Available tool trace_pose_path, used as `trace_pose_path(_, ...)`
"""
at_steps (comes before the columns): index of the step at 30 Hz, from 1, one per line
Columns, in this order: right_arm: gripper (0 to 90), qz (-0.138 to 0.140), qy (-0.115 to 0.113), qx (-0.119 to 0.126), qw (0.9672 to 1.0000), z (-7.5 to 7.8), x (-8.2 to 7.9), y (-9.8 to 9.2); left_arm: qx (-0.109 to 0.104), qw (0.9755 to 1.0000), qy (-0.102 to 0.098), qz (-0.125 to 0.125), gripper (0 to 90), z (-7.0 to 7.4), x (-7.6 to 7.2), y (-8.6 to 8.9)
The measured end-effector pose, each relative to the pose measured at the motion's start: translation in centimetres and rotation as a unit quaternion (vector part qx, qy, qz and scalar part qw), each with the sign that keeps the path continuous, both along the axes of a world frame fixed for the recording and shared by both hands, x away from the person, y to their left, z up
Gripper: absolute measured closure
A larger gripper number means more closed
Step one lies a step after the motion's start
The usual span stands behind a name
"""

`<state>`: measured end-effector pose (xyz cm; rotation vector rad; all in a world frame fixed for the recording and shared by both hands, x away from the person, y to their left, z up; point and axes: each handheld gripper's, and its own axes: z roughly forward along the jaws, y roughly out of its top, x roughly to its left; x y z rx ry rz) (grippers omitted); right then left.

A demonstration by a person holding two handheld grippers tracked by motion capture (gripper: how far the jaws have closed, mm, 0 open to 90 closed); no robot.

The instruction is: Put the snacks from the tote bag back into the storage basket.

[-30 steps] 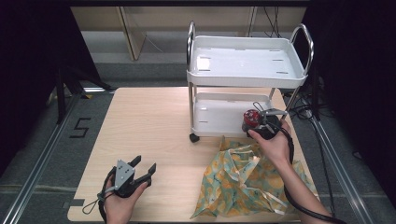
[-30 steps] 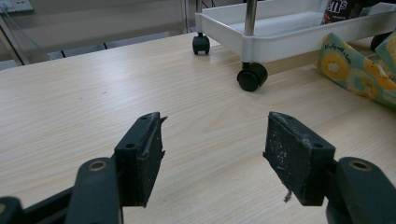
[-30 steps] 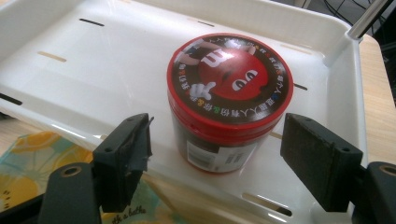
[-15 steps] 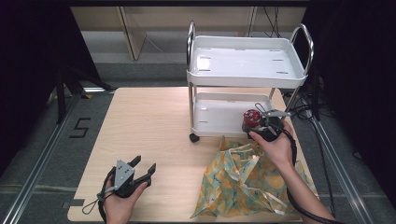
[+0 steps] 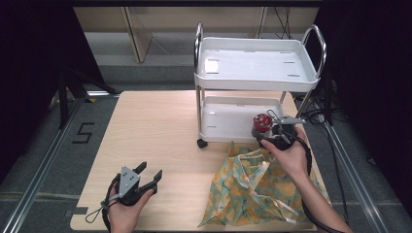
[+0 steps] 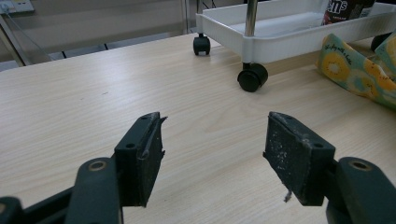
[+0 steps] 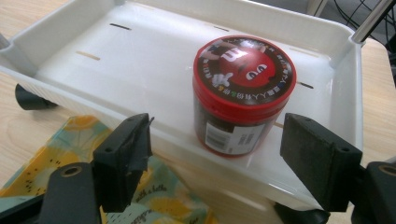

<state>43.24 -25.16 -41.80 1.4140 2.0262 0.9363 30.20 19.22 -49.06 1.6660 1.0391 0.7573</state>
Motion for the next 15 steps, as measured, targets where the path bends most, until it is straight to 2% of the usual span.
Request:
trace_pose_path(1, 25.6, 0.013, -0.011, -0.010, 0.9998, -0.1, 0.0, -0.2, 0.002, 1.0000, 0.001, 0.002, 36.3, 0.1, -0.1, 0.0)
trace_pose_path(2, 25.6, 0.003, -0.002, 0.000, 1.0000, 0.0, -0.2, -0.1, 0.001, 1.0000, 0.000, 0.002, 36.3, 0.0, 0.0, 0.0)
trace_pose_path(3, 25.6, 0.005, -0.007, -0.002, 1.0000, -0.1, -0.2, -0.1, 0.002, 1.0000, 0.000, 0.001, 36.3, 0.0, 0.0, 0.0)
trace_pose_path(4, 25.6, 0.009, 0.001, -0.006, 0.9999, 0.0, -0.2, -0.1, 0.002, 1.0000, 0.000, 0.002, 36.3, 0.0, 0.0, 0.0)
trace_pose_path(6, 25.6, 0.014, -0.005, 0.001, 0.9999, 0.1, -0.5, -0.2, 0.003, 1.0000, 0.001, 0.001, 36.3, 0.0, -0.1, 0.0)
trace_pose_path(8, 25.6, 0.014, -0.003, -0.004, 0.9999, 0.1, -0.6, -0.3, 0.002, 1.0000, 0.001, 0.002, 36.3, 0.0, -0.1, 0.0)
trace_pose_path(10, 25.6, 0.008, 0.003, 0.007, 0.9999, 0.1, -0.8, -0.2, 0.000, 1.0000, 0.000, 0.000, 36.3, 0.0, 0.0, 0.0)
trace_pose_path(12, 25.6, 0.012, -0.002, -0.004, 0.9999, 0.1, -0.9, -0.5, 0.000, 1.0000, 0.000, 0.000, 36.3, 0.0, 0.0, 0.0)
trace_pose_path(13, 25.6, 0.013, -0.003, 0.006, 0.9999, 0.1, -1.0, -0.5, -0.001, 1.0000, 0.000, 0.000, 36.3, 0.0, 0.0, 0.0)
trace_pose_path(14, 25.6, 0.017, -0.012, -0.005, 0.9998, -0.1, -0.9, -0.7, 0.000, 1.0000, 0.000, 0.000, 36.3, 0.0, 0.0, 0.0)
trace_pose_path(15, 25.6, 0.007, 0.002, 0.002, 1.0000, 0.2, -1.2, -0.6, 0.000, 1.0000, 0.000, 0.000, 36.3, 0.0, 0.0, 0.0)
